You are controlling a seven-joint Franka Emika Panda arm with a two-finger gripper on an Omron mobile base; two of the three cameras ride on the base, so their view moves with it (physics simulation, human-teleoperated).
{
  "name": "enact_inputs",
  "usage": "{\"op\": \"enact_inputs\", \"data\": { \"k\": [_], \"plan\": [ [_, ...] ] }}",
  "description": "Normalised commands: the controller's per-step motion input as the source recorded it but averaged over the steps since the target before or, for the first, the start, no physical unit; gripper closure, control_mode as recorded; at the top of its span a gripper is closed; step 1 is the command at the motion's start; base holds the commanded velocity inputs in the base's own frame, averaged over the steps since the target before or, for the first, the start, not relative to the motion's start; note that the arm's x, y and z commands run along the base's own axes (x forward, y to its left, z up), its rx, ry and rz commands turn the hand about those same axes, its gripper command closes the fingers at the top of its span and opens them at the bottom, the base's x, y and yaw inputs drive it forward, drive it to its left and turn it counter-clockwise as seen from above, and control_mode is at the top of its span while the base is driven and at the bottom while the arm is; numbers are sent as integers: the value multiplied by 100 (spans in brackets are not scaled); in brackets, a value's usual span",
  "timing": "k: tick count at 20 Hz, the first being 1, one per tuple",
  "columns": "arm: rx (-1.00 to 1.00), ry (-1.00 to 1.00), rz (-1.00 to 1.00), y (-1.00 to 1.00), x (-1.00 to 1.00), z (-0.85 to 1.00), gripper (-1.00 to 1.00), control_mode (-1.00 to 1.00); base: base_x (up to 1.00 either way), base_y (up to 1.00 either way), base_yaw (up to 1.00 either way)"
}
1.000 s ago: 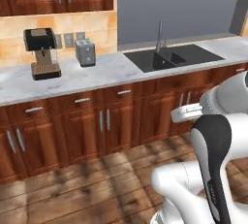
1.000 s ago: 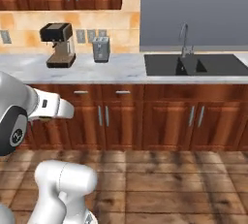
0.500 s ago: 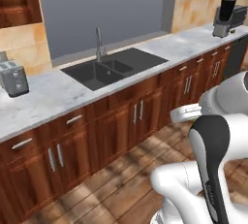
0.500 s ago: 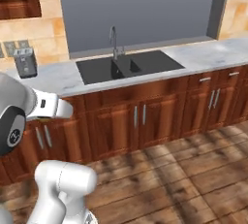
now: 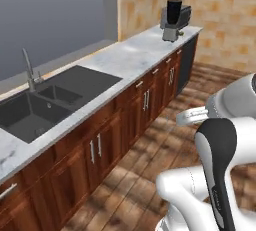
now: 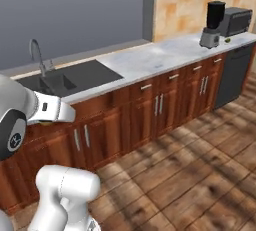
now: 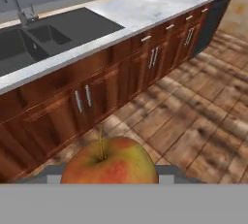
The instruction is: Pick the apple and kiwi from the fridge and place them on the plate next to the blender to make a fruit smoothie.
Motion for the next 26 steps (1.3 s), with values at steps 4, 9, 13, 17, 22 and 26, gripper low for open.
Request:
{"op": "enact_inputs", "data": {
  "k": [4, 9, 13, 17, 22, 26],
  "plan": [
    [0, 0, 0, 0, 0, 0, 100, 100, 100, -36, -47],
    [0, 0, 0, 0, 0, 0, 100, 100, 100, -37, -46],
    [0, 0, 0, 0, 0, 0, 100, 100, 100, -34, -49],
    [0, 0, 0, 0, 0, 0, 100, 100, 100, -34, -49],
    [0, 0, 0, 0, 0, 0, 100, 100, 100, -16, -36],
    [0, 0, 0, 0, 0, 0, 100, 100, 100, 1, -18]
  ]
}}
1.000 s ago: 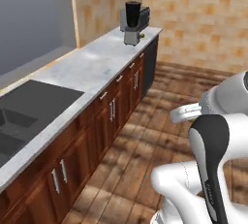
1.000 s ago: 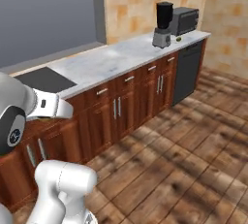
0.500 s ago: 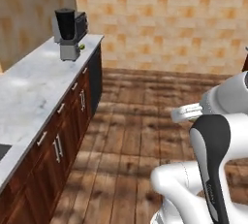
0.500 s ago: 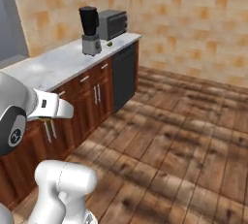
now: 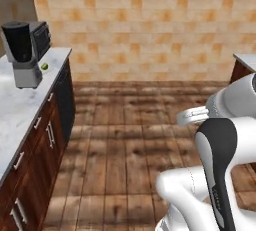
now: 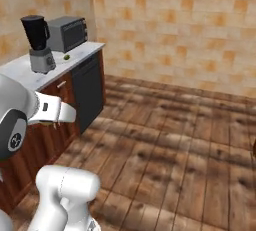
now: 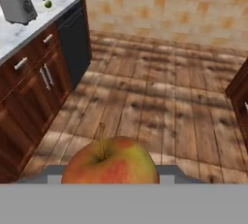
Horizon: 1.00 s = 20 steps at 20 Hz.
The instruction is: Pick the apple and kiwi from the fridge and place them on the plate next to the blender to make a fruit smoothie.
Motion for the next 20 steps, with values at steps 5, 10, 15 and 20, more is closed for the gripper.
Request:
{"op": "enact_inputs", "data": {
  "k": [5, 10, 15, 20],
  "plan": [
    [0, 0, 0, 0, 0, 0, 100, 100, 100, 20, -6],
    [0, 0, 0, 0, 0, 0, 100, 100, 100, 27, -3],
    [0, 0, 0, 0, 0, 0, 100, 100, 100, 30, -3],
    [0, 0, 0, 0, 0, 0, 100, 100, 100, 4, 0]
  ]
}}
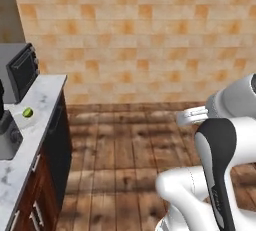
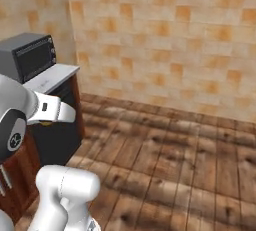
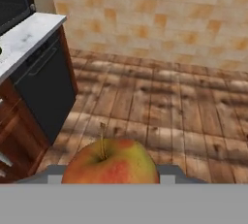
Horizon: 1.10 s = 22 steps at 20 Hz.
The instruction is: Pick the apple and kiwi from the fridge and place them on the plate next to the blender to make a fruit smoothie.
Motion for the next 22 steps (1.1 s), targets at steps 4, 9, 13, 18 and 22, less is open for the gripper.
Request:
{"op": "enact_inputs", "data": {
  "k": [4, 9, 13, 18, 22],
  "plan": [
    [0, 0, 0, 0, 0, 0, 100, 100, 100, -22, 7],
    [0, 0, 0, 0, 0, 0, 100, 100, 96, -34, 66],
    [0, 0, 0, 0, 0, 0, 100, 100, 83, -17, 85],
    [0, 0, 0, 0, 0, 0, 100, 100, 96, -54, 70],
    [0, 0, 0, 0, 0, 0, 100, 100, 95, -72, 63]
  ]
}}
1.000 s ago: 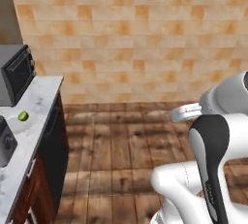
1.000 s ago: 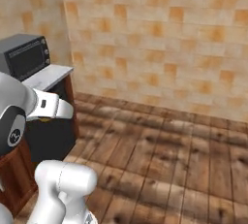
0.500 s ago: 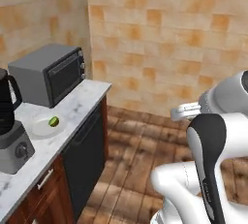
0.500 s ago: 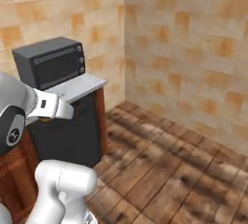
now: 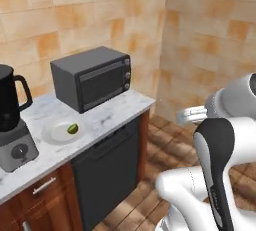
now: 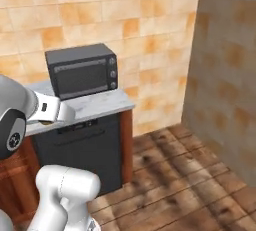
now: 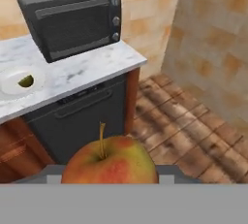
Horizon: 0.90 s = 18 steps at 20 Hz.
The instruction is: Pick the apple and kiwi from the fridge and place them on the plate next to the blender to make a fruit smoothie.
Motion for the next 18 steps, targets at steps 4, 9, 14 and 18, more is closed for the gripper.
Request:
{"op": "enact_inputs", "data": {
  "k": [4, 9, 14, 18],
  "plan": [
    [0, 0, 0, 0, 0, 0, 100, 100, 89, -49, 73],
    [0, 0, 0, 0, 0, 0, 100, 100, 85, -29, 76],
    [0, 0, 0, 0, 0, 0, 100, 100, 65, 0, 72],
    [0, 0, 0, 0, 0, 0, 100, 100, 12, 0, 36]
  ]
}}
